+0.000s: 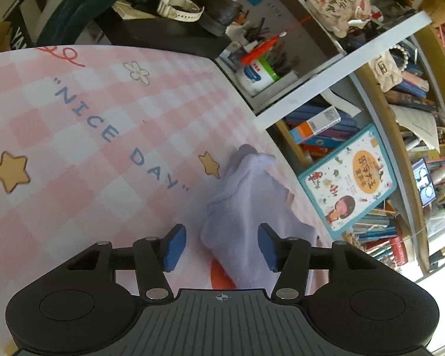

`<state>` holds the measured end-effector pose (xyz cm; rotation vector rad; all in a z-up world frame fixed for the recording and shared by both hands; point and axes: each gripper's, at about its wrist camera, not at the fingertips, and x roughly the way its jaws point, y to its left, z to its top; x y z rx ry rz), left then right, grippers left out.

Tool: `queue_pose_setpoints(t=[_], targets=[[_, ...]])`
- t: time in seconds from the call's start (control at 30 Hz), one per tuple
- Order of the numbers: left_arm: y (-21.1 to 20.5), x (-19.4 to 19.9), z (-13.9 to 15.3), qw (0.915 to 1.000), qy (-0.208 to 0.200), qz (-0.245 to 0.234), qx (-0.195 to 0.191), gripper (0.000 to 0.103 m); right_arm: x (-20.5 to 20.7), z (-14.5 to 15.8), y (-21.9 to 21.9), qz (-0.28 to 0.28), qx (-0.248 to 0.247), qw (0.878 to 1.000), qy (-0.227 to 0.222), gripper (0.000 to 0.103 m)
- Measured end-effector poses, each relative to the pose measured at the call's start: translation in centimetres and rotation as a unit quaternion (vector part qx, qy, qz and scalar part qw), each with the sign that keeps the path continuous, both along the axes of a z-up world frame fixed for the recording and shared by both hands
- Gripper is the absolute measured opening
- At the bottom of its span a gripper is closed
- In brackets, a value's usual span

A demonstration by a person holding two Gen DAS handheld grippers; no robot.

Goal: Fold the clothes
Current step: 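Grasp the lavender end with the left gripper while the right gripper grasps the pink end, then lift the lavender end and fold it toward the right gripper while the right gripper holds the pink end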

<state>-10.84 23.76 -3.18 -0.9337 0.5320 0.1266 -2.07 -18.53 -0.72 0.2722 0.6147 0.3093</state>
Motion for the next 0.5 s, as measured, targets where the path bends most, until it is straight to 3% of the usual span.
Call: queue_pose_setpoints(t=[0.4, 0.43, 0.47, 0.5], targets=[[-1.0, 3.9, -0.5, 0.999, -0.009, 0.031, -0.031, 0.05, 0.0, 0.1, 0.3, 0.008, -0.009, 1.0, -0.002, 0.018], [-0.9, 4.2, -0.8, 0.9988, -0.005, 0.027, -0.042, 0.044, 0.0, 0.1, 0.3, 0.009, -0.01, 1.0, -0.003, 0.018], [-0.9, 4.4, -1.1, 0.9984, 0.0, 0.021, -0.054, 0.028, 0.0, 0.1, 0.4, 0.009, -0.011, 1.0, -0.003, 0.018], [-0.8, 4.7, -1.4, 0.9978, 0.004, 0.014, -0.065, 0.021, 0.0, 0.1, 0.4, 0.009, -0.011, 1.0, -0.003, 0.018]])
